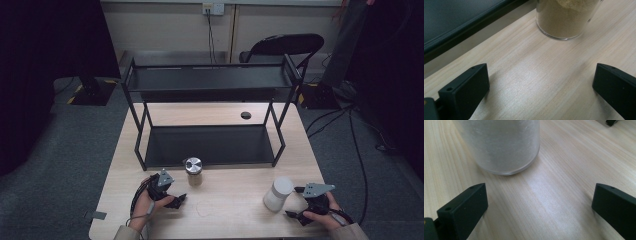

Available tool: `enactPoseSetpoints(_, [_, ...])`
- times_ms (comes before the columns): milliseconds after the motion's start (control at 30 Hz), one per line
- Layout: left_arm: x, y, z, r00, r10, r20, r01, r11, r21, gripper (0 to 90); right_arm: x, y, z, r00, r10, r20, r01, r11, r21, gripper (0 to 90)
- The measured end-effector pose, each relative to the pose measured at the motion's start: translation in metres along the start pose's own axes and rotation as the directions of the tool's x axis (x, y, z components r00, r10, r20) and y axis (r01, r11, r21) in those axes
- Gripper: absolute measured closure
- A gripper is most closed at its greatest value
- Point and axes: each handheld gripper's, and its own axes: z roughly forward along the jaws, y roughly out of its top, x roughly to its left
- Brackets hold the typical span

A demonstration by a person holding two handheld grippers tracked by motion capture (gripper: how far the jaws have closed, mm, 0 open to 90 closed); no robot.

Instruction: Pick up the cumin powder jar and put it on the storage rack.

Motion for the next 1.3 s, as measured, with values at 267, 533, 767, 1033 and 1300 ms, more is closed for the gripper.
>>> enactPoseSetpoints(267, [-0.002,0.0,0.0,0.9999,-0.01,-0.008,0.01,1.0,0.001,0.0,0.0,0.0,0.0,1.0,0.0,0.001,0.0,1.0,0.0,0.0])
enactPoseSetpoints(533, [-0.004,0.001,0.001,0.9997,-0.018,-0.015,0.018,0.9998,0.0,0.0,0.0,0.0,0.0,1.0,0.001,0.001,-0.001,1.0,0.0,0.0])
enactPoseSetpoints(767, [-0.005,0.001,0.001,0.9996,-0.019,-0.019,0.019,0.9998,0.0,0.0,0.0,0.0,0.0,1.0,0.001,0.001,-0.001,1.0,0.0,0.0])
enactPoseSetpoints(1033, [-0.002,0.004,0.001,0.9987,-0.051,0.009,0.051,0.9986,-0.015,1.0,0.0,0.0,0.0,1.0,0.001,0.001,-0.001,1.0,0.0,0.0])
enactPoseSetpoints(1300, [-0.002,0.012,0.001,0.9967,-0.068,0.043,0.07,0.9969,-0.035,1.0,0.0,0.0,0.0,1.0,0.001,0.001,-0.001,1.0,0.0,0.0])
